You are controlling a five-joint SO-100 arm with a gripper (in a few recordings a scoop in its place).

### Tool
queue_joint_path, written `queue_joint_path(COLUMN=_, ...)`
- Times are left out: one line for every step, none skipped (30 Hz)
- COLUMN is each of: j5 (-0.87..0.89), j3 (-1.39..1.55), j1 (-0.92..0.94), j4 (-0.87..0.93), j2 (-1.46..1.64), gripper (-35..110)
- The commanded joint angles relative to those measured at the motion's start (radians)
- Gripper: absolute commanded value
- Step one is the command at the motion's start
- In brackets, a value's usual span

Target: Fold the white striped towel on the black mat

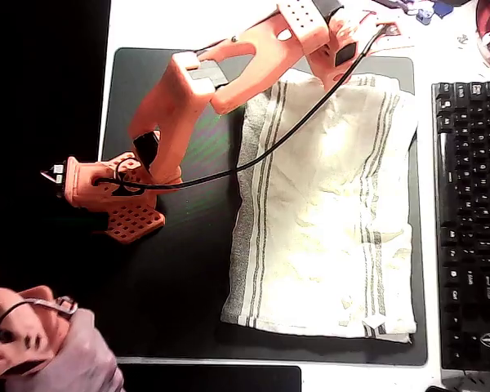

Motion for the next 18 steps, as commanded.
queue_joint_path(j5=-0.023, j3=0.011, j1=0.011, j4=0.021, j2=0.120, gripper=0)
queue_joint_path(j5=-0.023, j3=0.008, j1=0.018, j4=0.028, j2=0.137, gripper=0)
queue_joint_path(j5=-0.023, j3=0.008, j1=0.028, j4=0.032, j2=0.152, gripper=0)
queue_joint_path(j5=-0.023, j3=-0.002, j1=0.038, j4=0.046, j2=0.164, gripper=0)
queue_joint_path(j5=-0.021, j3=-0.012, j1=0.049, j4=0.064, j2=0.173, gripper=0)
queue_joint_path(j5=-0.018, j3=-0.017, j1=0.060, j4=0.080, j2=0.184, gripper=0)
queue_joint_path(j5=-0.018, j3=-0.023, j1=0.074, j4=0.097, j2=0.195, gripper=0)
queue_joint_path(j5=-0.014, j3=-0.025, j1=0.086, j4=0.107, j2=0.209, gripper=0)
queue_joint_path(j5=-0.012, j3=-0.018, j1=0.104, j4=0.110, j2=0.224, gripper=0)
queue_joint_path(j5=-0.014, j3=-0.011, j1=0.121, j4=0.112, j2=0.241, gripper=0)
queue_joint_path(j5=-0.018, j3=-0.005, j1=0.143, j4=0.112, j2=0.256, gripper=0)
queue_joint_path(j5=-0.026, j3=0.003, j1=0.166, j4=0.112, j2=0.270, gripper=0)
queue_joint_path(j5=-0.035, j3=0.011, j1=0.192, j4=0.112, j2=0.284, gripper=0)
queue_joint_path(j5=-0.046, j3=0.021, j1=0.219, j4=0.114, j2=0.298, gripper=0)
queue_joint_path(j5=-0.057, j3=0.032, j1=0.247, j4=0.114, j2=0.310, gripper=0)
queue_joint_path(j5=-0.067, j3=0.044, j1=0.278, j4=0.114, j2=0.322, gripper=0)
queue_joint_path(j5=-0.087, j3=0.064, j1=0.311, j4=0.114, j2=0.337, gripper=0)
queue_joint_path(j5=-0.103, j3=0.086, j1=0.342, j4=0.112, j2=0.353, gripper=0)
